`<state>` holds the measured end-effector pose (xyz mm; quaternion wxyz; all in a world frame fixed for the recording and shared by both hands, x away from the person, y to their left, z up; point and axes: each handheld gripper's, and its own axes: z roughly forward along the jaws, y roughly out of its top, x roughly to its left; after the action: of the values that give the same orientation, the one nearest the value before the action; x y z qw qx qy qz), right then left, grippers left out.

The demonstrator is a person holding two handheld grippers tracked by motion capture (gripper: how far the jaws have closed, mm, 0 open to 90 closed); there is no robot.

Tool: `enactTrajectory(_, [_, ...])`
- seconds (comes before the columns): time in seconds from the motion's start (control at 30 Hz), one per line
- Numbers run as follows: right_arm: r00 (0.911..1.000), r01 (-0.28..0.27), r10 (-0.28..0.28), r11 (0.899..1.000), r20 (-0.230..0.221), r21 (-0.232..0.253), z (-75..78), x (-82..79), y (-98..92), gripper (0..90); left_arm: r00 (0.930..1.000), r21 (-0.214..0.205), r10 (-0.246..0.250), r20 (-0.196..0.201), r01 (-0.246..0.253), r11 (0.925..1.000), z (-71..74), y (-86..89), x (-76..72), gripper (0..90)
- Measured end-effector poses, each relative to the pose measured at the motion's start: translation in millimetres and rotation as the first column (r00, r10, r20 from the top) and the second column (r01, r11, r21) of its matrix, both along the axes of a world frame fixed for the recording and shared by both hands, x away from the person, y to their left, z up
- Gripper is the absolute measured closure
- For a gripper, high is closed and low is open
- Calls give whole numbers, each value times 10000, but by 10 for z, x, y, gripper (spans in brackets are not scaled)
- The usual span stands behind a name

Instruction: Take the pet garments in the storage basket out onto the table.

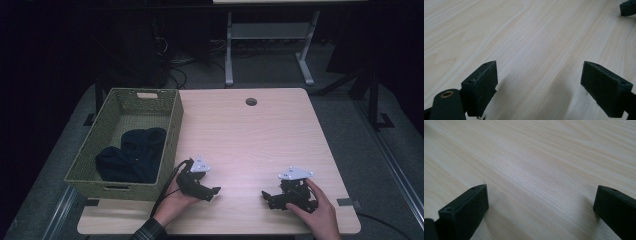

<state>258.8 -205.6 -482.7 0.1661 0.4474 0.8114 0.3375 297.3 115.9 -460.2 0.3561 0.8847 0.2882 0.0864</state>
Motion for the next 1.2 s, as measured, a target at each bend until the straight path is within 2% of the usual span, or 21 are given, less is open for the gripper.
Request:
enactTrajectory(0.13, [10000, 2, -2, 10000, -6, 3, 0, 0, 0, 0, 10000, -145, 21, 35, -21, 9999, 53, 5, -4, 136])
enactTrajectory(0.9, [10000, -15, 15, 10000, 15, 3, -1, 0, -1, 0, 9999, -182, -116, -90, 114, 9998, 246, -62, 36, 139])
enactTrajectory(1.2, [10000, -11, 11, 10000, 14, 6, -1, 0, -1, 0, 9999, -368, -63, -117, 59, 9993, 356, -76, 49, 141])
